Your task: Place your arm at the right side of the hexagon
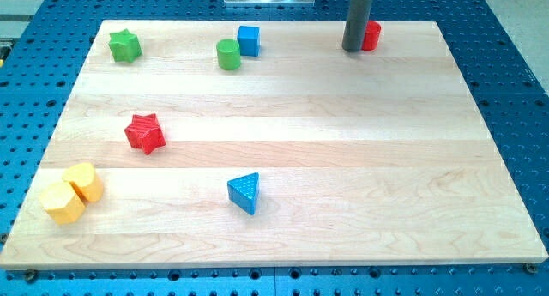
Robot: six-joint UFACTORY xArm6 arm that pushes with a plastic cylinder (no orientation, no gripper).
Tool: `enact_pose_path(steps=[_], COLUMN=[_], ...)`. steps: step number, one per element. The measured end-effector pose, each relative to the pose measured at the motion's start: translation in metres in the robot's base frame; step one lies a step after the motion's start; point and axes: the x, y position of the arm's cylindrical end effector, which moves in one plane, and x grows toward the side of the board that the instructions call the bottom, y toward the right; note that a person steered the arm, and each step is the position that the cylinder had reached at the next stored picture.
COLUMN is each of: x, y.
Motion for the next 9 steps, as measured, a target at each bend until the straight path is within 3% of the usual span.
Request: enact_pose_path(steps=[1,4,7,8,9], x=[0.0,0.003,0.004,0.044,0.141], y=[0.045,-0.05,-0.052,-0.089,-0.124])
